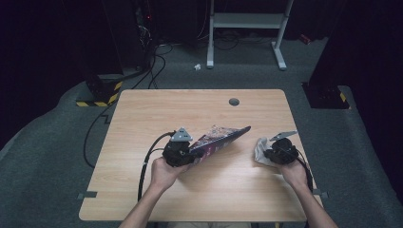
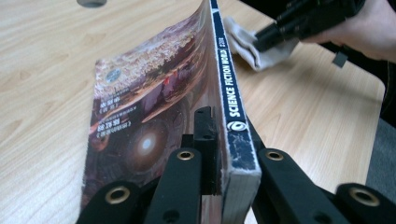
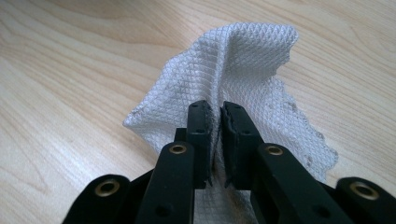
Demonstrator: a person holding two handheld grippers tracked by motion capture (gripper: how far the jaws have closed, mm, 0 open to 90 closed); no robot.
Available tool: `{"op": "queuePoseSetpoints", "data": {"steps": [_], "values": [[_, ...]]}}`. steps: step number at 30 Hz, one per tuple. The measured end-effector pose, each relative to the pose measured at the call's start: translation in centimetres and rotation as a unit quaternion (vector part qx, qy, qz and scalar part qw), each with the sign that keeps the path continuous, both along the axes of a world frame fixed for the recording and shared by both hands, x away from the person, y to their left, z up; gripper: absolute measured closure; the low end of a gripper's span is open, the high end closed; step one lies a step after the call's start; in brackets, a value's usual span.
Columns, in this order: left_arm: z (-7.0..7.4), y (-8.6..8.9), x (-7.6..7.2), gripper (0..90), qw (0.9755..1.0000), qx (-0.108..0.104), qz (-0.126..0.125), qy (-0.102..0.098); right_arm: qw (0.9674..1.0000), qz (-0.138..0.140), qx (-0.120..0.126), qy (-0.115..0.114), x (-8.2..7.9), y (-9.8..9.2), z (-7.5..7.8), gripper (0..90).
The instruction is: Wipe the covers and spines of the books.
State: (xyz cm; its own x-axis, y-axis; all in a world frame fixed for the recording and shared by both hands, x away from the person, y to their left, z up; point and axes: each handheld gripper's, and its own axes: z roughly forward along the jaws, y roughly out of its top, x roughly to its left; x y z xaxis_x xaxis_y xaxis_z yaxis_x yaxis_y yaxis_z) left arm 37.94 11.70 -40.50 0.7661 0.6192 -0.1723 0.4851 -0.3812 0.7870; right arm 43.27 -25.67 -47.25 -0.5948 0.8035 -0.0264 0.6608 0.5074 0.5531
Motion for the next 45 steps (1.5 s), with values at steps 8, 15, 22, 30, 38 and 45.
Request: {"op": "queuePoseSetpoints", "data": {"steps": [8,15,22,30,38,45], "values": [[1.1,0.3,0.5,84.1,0.9998,-0.014,0.012,-0.012,0.9999,0.014,-0.009,0.001,-0.3,0.2,0.1,79.2],[1.8,0.6,0.5,84.1,0.9993,-0.028,0.013,-0.021,0.9998,0.010,-0.016,0.009,-0.2,-0.1,-0.2,75.5],[2.0,0.6,0.6,84.1,0.9991,-0.032,0.013,-0.026,0.9998,0.011,-0.009,0.010,-0.5,-0.5,-0.1,65.2],[2.2,0.2,0.5,84.1,0.9992,-0.026,0.006,-0.029,0.9986,0.037,-0.017,-0.032,-1.2,0.0,2.0,59.4],[3.1,0.4,0.4,84.2,0.9985,-0.043,0.003,-0.035,0.9956,0.073,-0.008,-0.059,-1.5,1.2,4.6,55.2],[3.7,0.6,0.3,84.2,0.9980,-0.049,-0.010,-0.039,0.9921,0.103,-0.008,-0.072,-1.6,2.0,6.9,54.2]]}}
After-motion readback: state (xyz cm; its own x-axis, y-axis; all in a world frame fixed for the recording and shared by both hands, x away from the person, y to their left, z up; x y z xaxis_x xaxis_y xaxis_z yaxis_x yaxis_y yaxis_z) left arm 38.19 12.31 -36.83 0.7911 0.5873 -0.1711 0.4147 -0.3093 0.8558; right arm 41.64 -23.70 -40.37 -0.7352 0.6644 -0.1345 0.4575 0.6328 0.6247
